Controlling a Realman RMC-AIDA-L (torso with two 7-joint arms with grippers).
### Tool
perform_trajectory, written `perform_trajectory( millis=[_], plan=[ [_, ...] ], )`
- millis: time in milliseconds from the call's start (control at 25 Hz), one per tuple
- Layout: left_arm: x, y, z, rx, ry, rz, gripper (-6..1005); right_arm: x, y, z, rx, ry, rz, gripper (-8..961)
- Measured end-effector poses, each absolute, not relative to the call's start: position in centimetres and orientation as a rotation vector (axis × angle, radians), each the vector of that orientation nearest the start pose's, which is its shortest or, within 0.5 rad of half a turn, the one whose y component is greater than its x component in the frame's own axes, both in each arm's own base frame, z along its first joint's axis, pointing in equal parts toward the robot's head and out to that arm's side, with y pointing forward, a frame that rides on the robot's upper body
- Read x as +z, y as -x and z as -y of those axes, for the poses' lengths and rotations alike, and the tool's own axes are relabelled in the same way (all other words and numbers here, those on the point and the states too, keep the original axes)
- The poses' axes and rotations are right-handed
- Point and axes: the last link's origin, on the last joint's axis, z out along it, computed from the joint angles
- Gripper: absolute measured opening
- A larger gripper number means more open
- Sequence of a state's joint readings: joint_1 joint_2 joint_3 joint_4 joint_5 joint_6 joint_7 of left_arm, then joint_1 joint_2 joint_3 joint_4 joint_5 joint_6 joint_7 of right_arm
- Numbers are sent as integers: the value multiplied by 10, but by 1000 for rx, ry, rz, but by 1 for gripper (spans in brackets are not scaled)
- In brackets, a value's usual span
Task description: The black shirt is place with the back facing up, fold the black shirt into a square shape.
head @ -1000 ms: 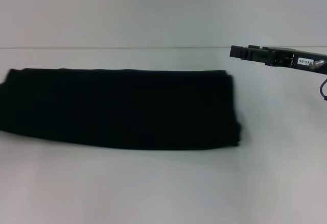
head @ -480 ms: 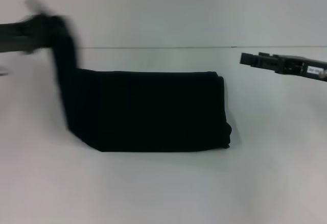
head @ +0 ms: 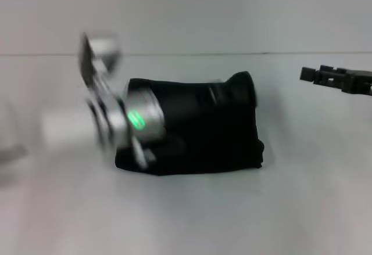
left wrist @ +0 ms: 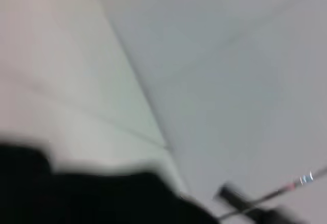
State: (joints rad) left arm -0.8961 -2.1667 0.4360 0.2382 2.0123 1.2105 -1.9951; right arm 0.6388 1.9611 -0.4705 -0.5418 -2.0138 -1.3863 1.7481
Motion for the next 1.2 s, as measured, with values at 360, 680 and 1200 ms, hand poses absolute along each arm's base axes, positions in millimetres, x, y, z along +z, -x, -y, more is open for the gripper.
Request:
perform_trajectory(
  millis=[360,680,1200],
  plan=[
    [-130,155,-343,-1353,2331,1573,79,67,-282,-388,784,2336,-1117,914],
    [-86,158,-340,-1572,2416,1321,391,60,-278,-392,736,2328,-1319,914],
    [-46,212,-355,-1254,2419,1086,779,2,-255,-418,524,2245,-1653,914]
  ],
)
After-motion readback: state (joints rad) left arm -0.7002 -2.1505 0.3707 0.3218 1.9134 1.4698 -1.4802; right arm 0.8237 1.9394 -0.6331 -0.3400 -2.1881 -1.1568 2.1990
